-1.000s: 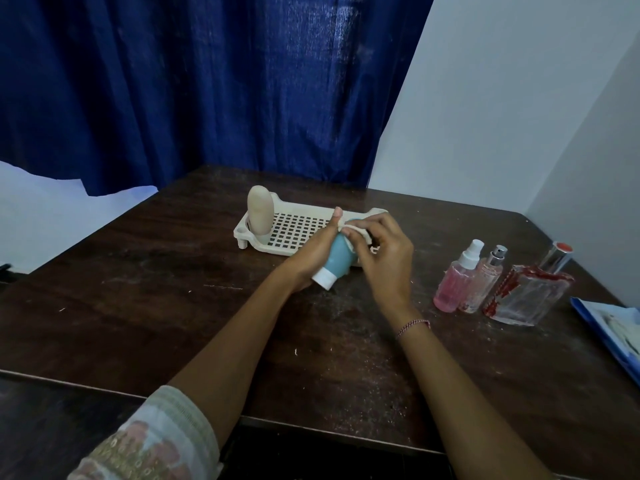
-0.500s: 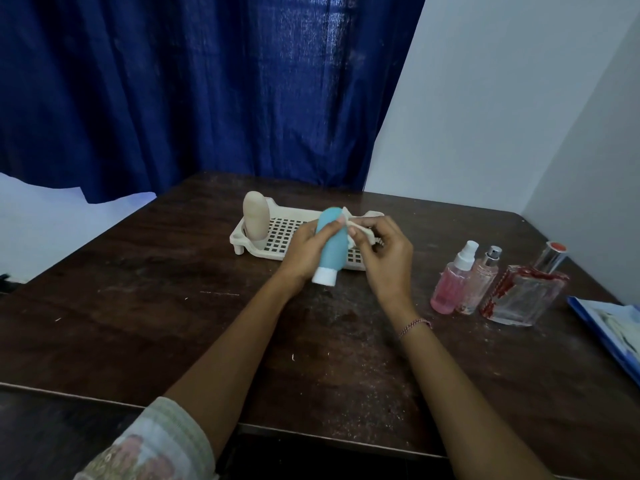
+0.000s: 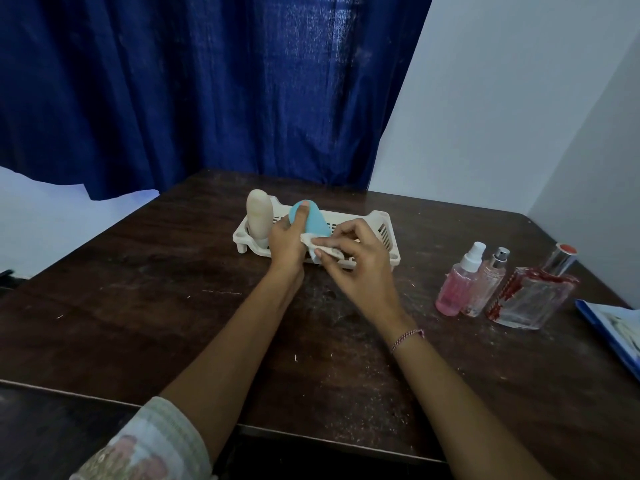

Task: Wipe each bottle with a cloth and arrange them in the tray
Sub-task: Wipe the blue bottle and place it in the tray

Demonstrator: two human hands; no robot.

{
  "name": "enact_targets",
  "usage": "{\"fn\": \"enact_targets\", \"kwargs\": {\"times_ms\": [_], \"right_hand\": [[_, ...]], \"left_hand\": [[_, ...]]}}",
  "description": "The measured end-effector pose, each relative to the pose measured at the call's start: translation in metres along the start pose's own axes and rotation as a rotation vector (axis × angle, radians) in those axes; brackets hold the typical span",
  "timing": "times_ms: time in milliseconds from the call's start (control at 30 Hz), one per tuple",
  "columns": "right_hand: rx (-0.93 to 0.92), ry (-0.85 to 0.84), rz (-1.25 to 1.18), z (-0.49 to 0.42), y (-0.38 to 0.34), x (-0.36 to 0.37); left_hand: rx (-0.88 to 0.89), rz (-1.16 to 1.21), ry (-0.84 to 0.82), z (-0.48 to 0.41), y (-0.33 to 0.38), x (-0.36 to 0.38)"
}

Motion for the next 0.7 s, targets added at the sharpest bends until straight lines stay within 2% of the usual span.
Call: {"fn": "enact_targets", "kwargs": {"times_ms": [267,467,700], "right_hand": [[-0.159,0.002,0.105,0.003,-0.01,-0.001],[-0.057,0.158,0.065,-0.005,-0.002,-0.014],[-0.105,0.012,0.058,0.001,-0.004,0.002]], "left_hand": [[-0.363,0.307,-0.059,0.004,-0.012,0.005],[-0.353,0.361,-0.064,0.006,-0.009,0.009],[-0.428,0.428,-0.07,0.001,-0.016,0.006]]}}
Point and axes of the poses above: each hand's wrist, its own z-axis away from the middle knuckle, its own x-axis out of the palm, y = z × x, the point moved 4 cm from there along -z, towards the middle knuckle, and after that the axes turned 6 degrees about y, right-handed, at the moved point
